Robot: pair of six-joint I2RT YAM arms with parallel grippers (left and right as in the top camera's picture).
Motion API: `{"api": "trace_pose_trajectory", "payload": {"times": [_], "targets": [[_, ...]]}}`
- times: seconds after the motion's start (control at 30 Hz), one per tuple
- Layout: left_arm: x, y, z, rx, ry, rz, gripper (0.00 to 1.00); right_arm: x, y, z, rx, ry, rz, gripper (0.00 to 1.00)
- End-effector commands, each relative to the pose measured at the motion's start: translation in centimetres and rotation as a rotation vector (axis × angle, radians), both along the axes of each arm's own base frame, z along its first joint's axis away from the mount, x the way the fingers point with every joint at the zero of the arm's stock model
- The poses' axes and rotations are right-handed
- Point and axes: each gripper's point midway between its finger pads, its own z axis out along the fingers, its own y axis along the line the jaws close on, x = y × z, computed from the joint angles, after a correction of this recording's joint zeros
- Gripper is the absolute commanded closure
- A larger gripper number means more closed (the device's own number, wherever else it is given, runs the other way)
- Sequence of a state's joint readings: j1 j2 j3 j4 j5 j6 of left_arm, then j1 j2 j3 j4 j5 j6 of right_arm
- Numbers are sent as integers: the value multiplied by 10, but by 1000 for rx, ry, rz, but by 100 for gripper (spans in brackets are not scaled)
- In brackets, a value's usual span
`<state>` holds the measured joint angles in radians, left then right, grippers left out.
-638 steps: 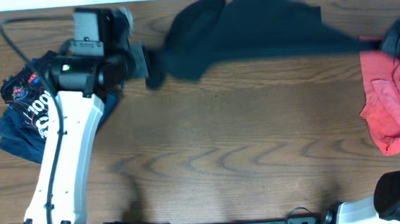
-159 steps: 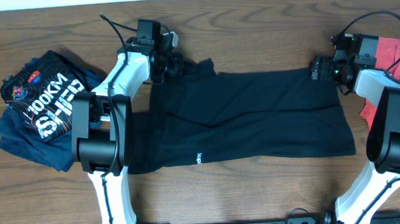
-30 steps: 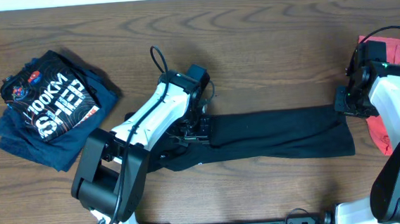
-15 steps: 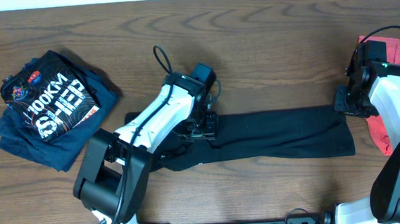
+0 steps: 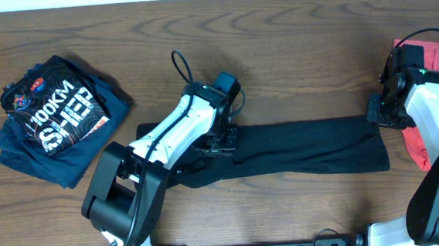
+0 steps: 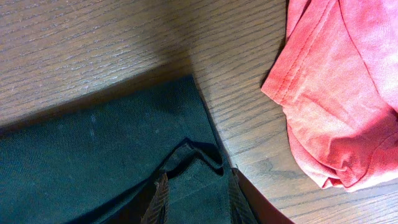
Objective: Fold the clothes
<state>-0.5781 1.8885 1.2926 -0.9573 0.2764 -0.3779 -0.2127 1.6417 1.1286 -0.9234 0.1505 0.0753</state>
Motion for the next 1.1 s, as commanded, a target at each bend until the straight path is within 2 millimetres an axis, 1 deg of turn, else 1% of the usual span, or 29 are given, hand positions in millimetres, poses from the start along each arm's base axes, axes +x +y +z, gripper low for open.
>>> {"api": "trace_pose_trajectory", "payload": {"times": [0.0,0.07,0.13,0.23,0.27,0.37,0.43,0.63,0.67,0.77,0.97,1.0,1.03,1.07], "targets": [[-3,8,-2,33,-16,1,64,1,-1,3,-1,-12,-9,69],[-2,10,-5,40,-24,0,66,1,-1,3,0,-12,-9,69],[0,9,-5,39,-33,0,75,1,-1,3,-1,-12,-9,69],[3,7,-5,30,-46,0,94,1,-1,3,0,-12,-9,69],[4,7,-5,26,-51,-2,94,1,-1,3,0,-12,-9,69],[10,3,-1,10,-75,-23,94,1,-1,3,0,-13,-9,69],[16,-1,6,-4,-96,-37,94,1,-1,3,0,-12,-9,69],[34,-18,35,-91,-219,-117,94,1,-1,3,0,-13,-9,69],[35,-20,38,-105,-229,-127,94,1,-1,3,0,-13,-9,69],[37,-31,42,-135,-265,-165,94,1,-1,3,0,-13,-9,69],[35,-49,42,-161,-298,-210,94,0,-1,3,0,-11,-9,69],[34,-50,42,-161,-298,-214,92,0,-1,3,0,-11,-9,69],[34,-51,42,-161,-296,-215,86,0,-1,3,0,-10,-9,69],[33,-50,42,-160,-295,-214,68,0,-1,3,0,-10,-9,69]]}}
